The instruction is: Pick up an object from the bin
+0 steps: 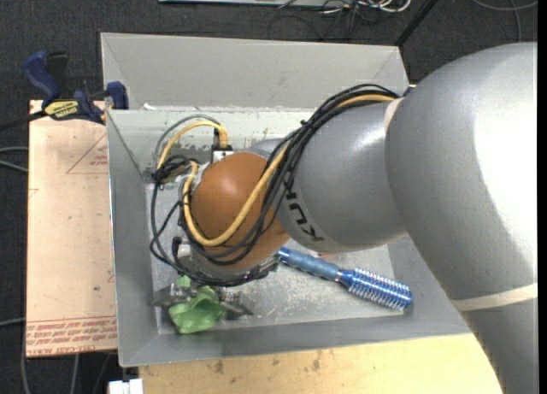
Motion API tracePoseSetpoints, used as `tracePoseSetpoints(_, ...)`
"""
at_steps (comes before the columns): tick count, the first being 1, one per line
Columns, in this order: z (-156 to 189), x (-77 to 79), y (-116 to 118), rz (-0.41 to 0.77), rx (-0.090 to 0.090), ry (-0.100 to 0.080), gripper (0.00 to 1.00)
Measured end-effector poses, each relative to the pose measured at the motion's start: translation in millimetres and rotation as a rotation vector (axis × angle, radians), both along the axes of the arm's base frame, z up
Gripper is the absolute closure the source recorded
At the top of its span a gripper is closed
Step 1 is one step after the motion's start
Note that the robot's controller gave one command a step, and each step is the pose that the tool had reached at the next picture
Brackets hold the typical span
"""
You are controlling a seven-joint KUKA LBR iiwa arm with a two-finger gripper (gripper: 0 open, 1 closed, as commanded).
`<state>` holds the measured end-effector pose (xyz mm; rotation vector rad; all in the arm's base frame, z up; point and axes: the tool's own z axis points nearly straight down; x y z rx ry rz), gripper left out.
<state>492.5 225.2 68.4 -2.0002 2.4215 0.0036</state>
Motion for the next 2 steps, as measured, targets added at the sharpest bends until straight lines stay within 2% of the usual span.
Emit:
tracePoseSetpoints(1,4.6,1.5,1.0,0.001,0.001,-0.004,1.00)
tracePoseSetpoints(2,134.3,-8.7,-1.0,-0.006,0.003,-0.009,1.00)
